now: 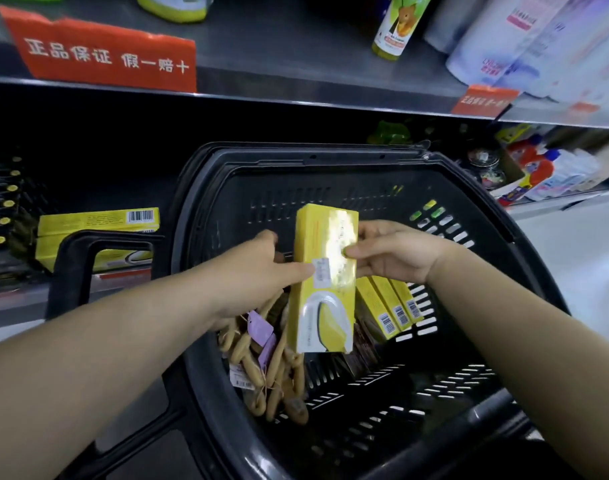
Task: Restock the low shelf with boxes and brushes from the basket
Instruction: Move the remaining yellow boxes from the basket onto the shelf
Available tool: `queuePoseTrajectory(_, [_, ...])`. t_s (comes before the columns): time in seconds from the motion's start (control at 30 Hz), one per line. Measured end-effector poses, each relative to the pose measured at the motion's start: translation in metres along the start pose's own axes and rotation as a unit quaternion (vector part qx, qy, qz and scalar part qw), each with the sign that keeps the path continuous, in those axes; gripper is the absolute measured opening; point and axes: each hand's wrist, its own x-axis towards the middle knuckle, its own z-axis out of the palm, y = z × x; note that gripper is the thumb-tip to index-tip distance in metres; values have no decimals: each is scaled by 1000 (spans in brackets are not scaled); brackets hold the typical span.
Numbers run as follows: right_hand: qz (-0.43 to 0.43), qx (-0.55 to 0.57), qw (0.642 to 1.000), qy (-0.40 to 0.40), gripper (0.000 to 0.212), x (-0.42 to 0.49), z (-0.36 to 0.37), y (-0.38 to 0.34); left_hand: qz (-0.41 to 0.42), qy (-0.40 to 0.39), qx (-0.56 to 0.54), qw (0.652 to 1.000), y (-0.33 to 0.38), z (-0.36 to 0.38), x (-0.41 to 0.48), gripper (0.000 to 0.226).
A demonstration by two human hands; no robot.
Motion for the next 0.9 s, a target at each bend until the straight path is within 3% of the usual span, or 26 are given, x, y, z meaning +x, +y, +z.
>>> queuePoseTrajectory(0.1, [-24, 32, 999, -7, 29, 9, 1, 5, -22, -13, -77, 997, -2, 9, 1, 41])
queuePoseTrajectory(0.17, [-18, 30, 998, 60, 36, 16, -9, 13, -31, -4, -101, 994, -3, 10, 3, 28])
queuePoseTrajectory(0.23, [29, -148, 970, 190, 32, 22, -27, 31, -34, 4, -100, 994, -4, 8, 4, 29])
queuePoseTrajectory(0.27, [83, -307, 918, 236, 32, 24, -37, 46, -30, 6, -90, 995, -5, 8, 4, 31])
queuePoseTrajectory(0.33, [203, -544, 783, 222, 46, 25, -50, 82, -24, 8, -80, 997, -6, 8, 5, 31])
queuePoseTrajectory(0.4, [276, -629, 710, 155, 54, 27, -50, 117, -22, 10, -64, 998, -6, 9, 4, 30])
queuePoseTrajectory(0.43, [284, -638, 699, 154, 54, 30, -48, 129, -21, 12, -52, 998, -6, 9, 4, 29])
queuePoseTrajectory(0.57, [264, -581, 721, 270, 43, 51, -41, 139, -23, 24, -32, 999, -5, 9, 4, 28])
queuePoseTrajectory(0.9, [283, -601, 700, 262, 73, 51, -42, 142, -32, 18, -50, 998, -8, 7, 6, 29])
